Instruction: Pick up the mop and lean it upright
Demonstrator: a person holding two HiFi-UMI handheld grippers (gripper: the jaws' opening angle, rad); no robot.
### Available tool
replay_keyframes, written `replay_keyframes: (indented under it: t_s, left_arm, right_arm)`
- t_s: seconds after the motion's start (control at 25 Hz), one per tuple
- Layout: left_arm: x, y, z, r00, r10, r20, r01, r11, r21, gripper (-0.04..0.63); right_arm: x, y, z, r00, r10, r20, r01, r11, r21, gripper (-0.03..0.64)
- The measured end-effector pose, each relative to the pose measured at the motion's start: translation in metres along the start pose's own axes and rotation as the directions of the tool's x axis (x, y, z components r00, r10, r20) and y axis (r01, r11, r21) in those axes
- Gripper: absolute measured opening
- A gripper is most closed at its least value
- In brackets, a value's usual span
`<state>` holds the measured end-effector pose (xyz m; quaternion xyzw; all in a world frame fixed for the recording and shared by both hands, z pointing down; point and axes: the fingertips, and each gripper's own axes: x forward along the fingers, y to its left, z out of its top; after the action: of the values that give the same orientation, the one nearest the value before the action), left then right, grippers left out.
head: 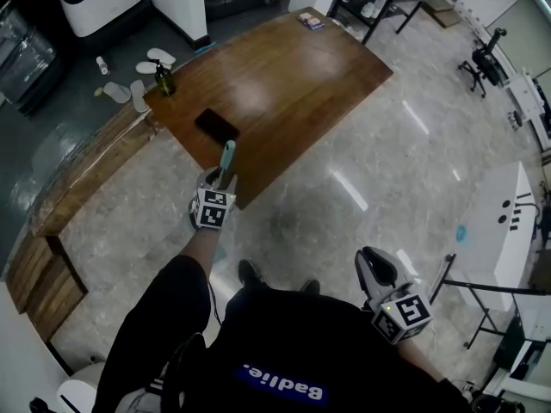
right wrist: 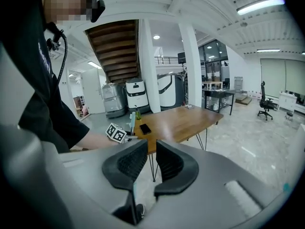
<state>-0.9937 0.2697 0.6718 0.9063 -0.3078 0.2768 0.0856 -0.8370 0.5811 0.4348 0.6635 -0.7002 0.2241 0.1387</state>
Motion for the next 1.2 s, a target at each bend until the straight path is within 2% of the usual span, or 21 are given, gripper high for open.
replay_keyframes:
  t_s: [0.12, 0.36, 0.56, 0.76, 0.92, 1.04, 1.2]
  left_arm:
    - [0.001, 0.006, -0.001, 1.000, 0.005, 0.003, -0.005, 1.000, 0.001, 0.092]
    - [-0.013, 0.011, -0.003, 1.000, 0.007, 0.008, -0.007, 1.000, 0.001, 0.100]
    - [-0.052, 0.013, -0.015, 0.999, 0.040, 0.018, -0.040, 0.999, -0.030, 0.098]
    - [-0.109, 0.023, -0.038, 0.993, 0.110, 0.040, -0.106, 0.990, -0.092, 0.098]
    - [-0.155, 0.028, -0.050, 0.984, 0.168, 0.052, -0.160, 0.978, -0.137, 0.098]
    - [-0.181, 0.017, -0.048, 0.976, 0.198, 0.086, -0.185, 0.972, -0.143, 0.098]
    - [-0.208, -0.014, -0.026, 0.965, 0.223, 0.141, -0.204, 0.969, -0.142, 0.100]
  right_arm:
    - [-0.004, -0.003, -0.002, 1.000, -0.025, -0.005, 0.025, 1.000, 0.013, 0.054]
    - [-0.005, 0.003, 0.001, 1.000, -0.008, -0.001, 0.008, 1.000, 0.015, 0.038]
    - [0.002, 0.012, 0.005, 0.999, 0.032, 0.019, -0.033, 0.999, 0.010, 0.032]
    - [0.021, 0.033, 0.015, 0.991, 0.126, 0.052, -0.127, 0.992, 0.009, 0.029]
    - [0.036, 0.057, 0.021, 0.973, 0.224, 0.056, -0.223, 0.974, -0.033, 0.029]
    - [0.042, 0.068, 0.022, 0.952, 0.300, 0.056, -0.297, 0.953, -0.062, 0.028]
    - [0.039, 0.067, 0.027, 0.923, 0.377, 0.075, -0.370, 0.925, -0.087, 0.027]
